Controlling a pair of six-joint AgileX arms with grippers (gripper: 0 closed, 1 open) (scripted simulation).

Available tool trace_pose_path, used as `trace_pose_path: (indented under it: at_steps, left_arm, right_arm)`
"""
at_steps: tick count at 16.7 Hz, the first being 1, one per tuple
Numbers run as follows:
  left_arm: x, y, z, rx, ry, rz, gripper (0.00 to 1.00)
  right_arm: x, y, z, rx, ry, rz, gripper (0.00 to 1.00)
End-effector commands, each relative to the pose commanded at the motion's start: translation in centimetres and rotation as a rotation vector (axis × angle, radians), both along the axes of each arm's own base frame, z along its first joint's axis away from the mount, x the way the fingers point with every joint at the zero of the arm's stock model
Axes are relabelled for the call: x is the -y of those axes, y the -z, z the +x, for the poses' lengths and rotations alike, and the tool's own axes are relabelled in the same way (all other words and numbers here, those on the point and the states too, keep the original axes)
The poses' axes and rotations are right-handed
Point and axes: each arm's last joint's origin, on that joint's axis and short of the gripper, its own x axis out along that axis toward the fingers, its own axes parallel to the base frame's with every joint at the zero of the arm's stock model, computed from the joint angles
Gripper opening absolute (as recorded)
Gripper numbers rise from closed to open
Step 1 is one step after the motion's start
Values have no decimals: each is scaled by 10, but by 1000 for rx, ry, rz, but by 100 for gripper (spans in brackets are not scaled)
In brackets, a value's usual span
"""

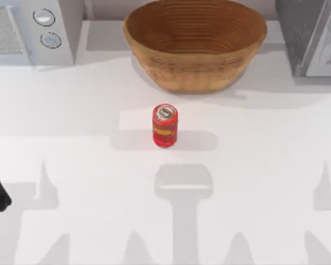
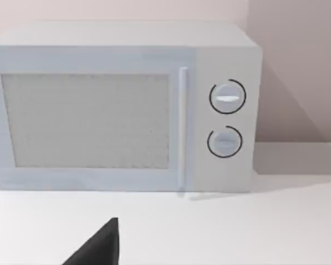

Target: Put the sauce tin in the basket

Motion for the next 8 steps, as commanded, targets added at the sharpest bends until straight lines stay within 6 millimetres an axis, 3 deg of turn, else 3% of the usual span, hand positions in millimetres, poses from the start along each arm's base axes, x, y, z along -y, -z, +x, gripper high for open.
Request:
trace_pose_path:
  at_steps: [4,8]
  left_arm:
    - [0,-4,1,7,12,-1,100]
    - [4,-32,8,56,101,-4,100]
  right_arm:
    - [0,0,0,0,0,0,100]
    - [0,0,0,0,0,0,100]
